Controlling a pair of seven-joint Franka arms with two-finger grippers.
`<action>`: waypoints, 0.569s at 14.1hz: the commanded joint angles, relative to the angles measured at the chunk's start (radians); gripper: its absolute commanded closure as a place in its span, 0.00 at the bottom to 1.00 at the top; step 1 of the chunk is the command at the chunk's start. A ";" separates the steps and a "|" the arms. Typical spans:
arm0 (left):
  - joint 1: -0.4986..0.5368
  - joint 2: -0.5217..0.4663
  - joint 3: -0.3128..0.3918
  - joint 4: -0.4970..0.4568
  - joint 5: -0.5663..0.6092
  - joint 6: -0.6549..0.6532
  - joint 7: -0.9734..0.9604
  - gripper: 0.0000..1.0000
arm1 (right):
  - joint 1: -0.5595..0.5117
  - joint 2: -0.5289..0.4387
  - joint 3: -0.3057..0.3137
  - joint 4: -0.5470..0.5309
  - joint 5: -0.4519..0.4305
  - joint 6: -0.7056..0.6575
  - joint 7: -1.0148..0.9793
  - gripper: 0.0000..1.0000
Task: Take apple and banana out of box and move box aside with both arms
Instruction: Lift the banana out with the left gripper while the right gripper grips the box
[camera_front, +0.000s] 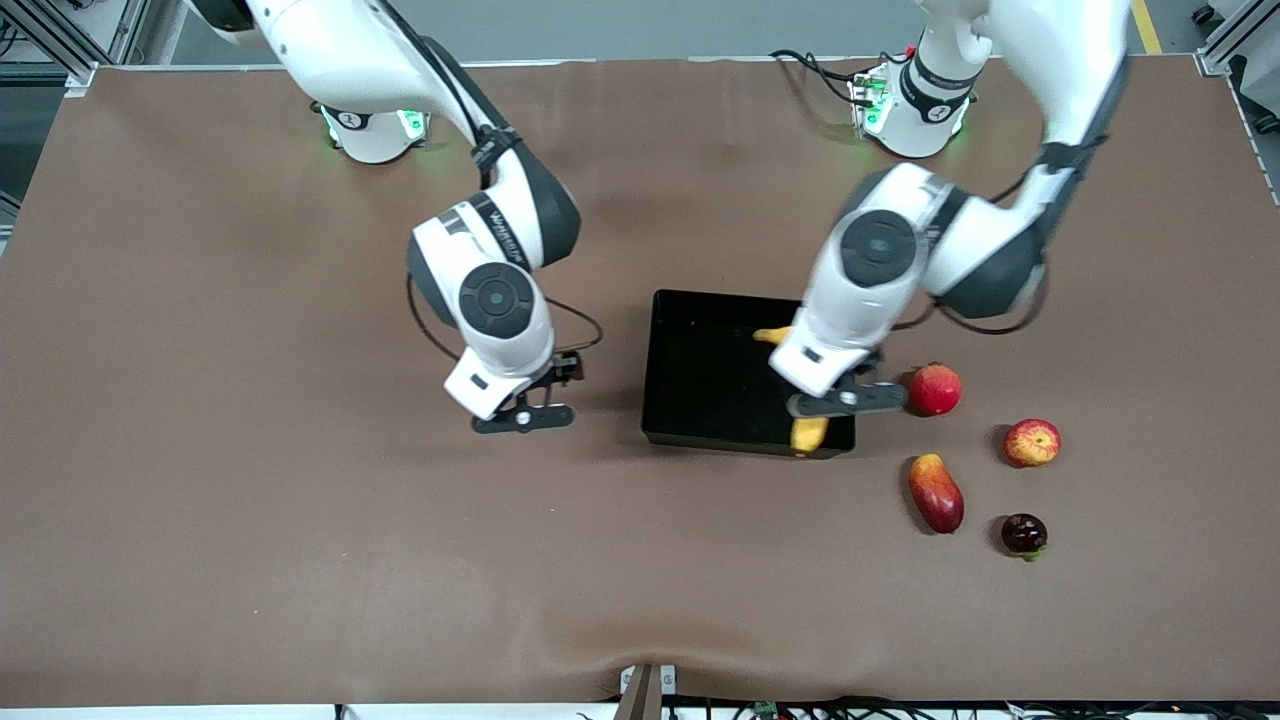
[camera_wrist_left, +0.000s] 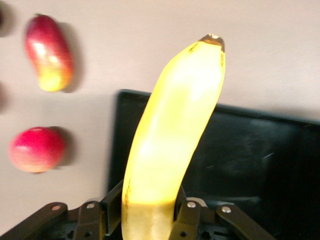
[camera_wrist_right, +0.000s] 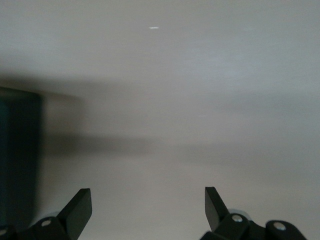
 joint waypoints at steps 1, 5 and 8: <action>0.100 -0.065 -0.009 -0.048 -0.026 -0.075 0.150 1.00 | 0.019 0.054 -0.006 0.043 0.154 0.070 0.035 0.00; 0.246 -0.102 -0.007 -0.137 -0.026 -0.075 0.352 1.00 | 0.083 0.103 -0.006 0.041 0.247 0.199 0.131 0.00; 0.381 -0.105 -0.007 -0.220 -0.024 -0.028 0.498 1.00 | 0.142 0.160 -0.008 0.041 0.236 0.256 0.164 0.00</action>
